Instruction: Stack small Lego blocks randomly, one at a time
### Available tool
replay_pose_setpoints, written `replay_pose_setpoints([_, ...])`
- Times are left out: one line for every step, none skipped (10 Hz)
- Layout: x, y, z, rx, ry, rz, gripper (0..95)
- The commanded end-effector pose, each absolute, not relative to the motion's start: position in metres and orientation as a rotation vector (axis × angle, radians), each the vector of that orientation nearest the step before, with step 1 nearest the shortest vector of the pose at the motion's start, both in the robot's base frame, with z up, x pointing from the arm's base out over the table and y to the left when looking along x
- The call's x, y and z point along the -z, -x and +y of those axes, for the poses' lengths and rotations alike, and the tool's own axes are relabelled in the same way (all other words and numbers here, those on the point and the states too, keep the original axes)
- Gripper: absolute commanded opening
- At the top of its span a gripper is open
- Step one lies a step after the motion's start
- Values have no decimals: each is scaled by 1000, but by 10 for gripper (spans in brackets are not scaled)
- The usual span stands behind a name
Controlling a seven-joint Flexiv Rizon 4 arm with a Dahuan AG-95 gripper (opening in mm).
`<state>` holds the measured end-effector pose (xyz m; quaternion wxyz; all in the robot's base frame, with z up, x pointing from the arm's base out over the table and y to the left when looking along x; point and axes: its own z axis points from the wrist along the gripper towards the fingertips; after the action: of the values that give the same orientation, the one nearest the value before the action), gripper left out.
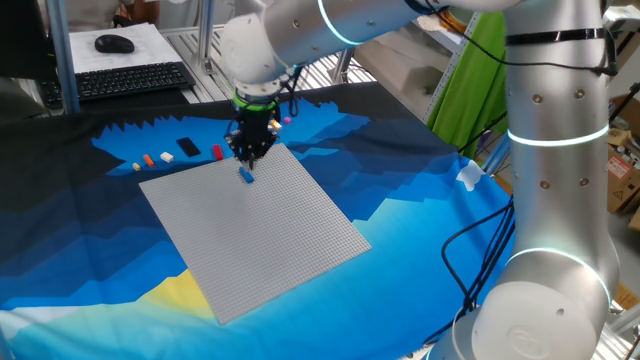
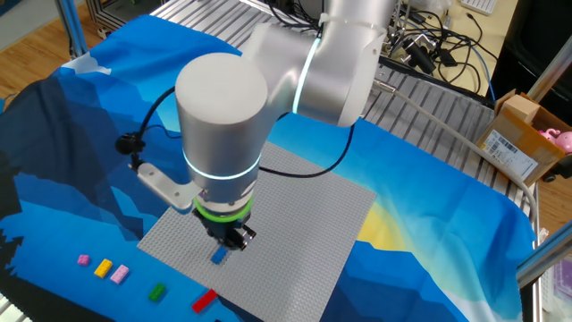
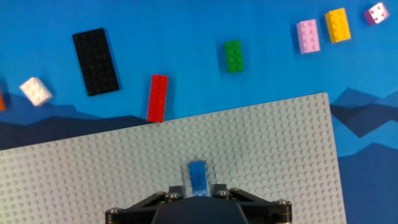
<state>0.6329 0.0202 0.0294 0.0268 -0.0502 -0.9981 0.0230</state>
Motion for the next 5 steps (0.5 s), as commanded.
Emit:
replay_pose_setpoints([-24, -636, 18, -66, 161, -3085, 0])
replay_pose_setpoints([-17, -637, 16, -66, 164, -3091, 0])
replay_pose_setpoints([-10, -637, 15, -68, 168, -3100, 0])
replay_pose_setpoints([-8, -637, 15, -68, 173, -3106, 0])
replay_pose_setpoints([-7, -637, 15, -68, 175, -3107, 0])
